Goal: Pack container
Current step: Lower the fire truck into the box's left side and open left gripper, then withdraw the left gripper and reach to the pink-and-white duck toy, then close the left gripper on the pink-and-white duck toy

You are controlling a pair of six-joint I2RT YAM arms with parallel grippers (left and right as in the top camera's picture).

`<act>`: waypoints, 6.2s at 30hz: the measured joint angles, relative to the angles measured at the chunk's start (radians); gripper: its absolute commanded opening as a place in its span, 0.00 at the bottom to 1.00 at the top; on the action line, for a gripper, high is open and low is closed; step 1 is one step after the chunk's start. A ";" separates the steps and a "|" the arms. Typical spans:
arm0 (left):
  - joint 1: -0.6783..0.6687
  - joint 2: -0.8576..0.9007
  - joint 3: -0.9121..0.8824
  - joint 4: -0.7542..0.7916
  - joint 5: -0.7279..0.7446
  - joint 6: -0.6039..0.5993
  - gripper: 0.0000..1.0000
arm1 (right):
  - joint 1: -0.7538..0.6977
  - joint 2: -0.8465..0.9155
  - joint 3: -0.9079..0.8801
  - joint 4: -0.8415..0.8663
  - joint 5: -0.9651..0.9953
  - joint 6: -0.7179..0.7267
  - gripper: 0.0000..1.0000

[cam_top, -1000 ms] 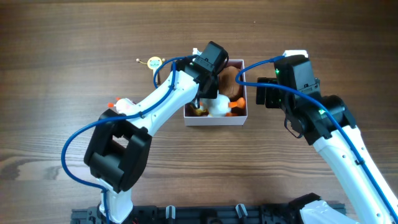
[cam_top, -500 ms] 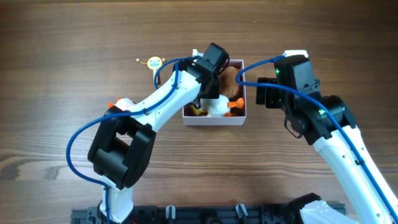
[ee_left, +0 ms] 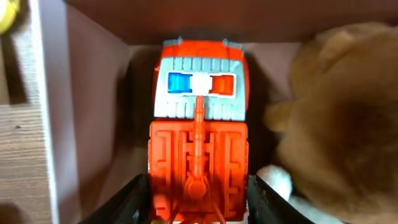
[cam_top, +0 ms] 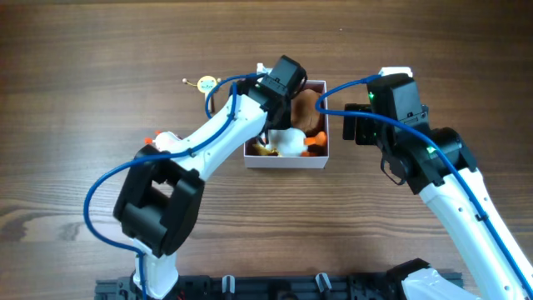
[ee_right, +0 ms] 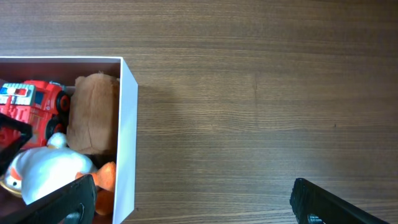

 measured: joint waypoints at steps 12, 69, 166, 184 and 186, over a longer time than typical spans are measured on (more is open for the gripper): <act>0.000 -0.082 0.007 -0.001 -0.066 0.000 0.52 | 0.000 0.000 0.000 0.000 0.000 0.000 1.00; -0.056 0.035 0.010 0.079 -0.116 0.000 0.04 | 0.000 0.000 0.000 0.000 0.000 0.000 0.99; 0.572 -0.335 -0.479 0.060 0.229 -0.264 1.00 | 0.000 0.000 0.000 0.000 0.000 0.000 1.00; 0.568 -0.329 -0.558 0.191 0.233 -0.449 0.72 | 0.000 0.000 0.000 0.000 0.000 0.000 1.00; 0.568 -0.328 -0.576 0.201 0.233 -0.464 0.29 | 0.000 0.000 0.000 0.000 0.000 0.000 1.00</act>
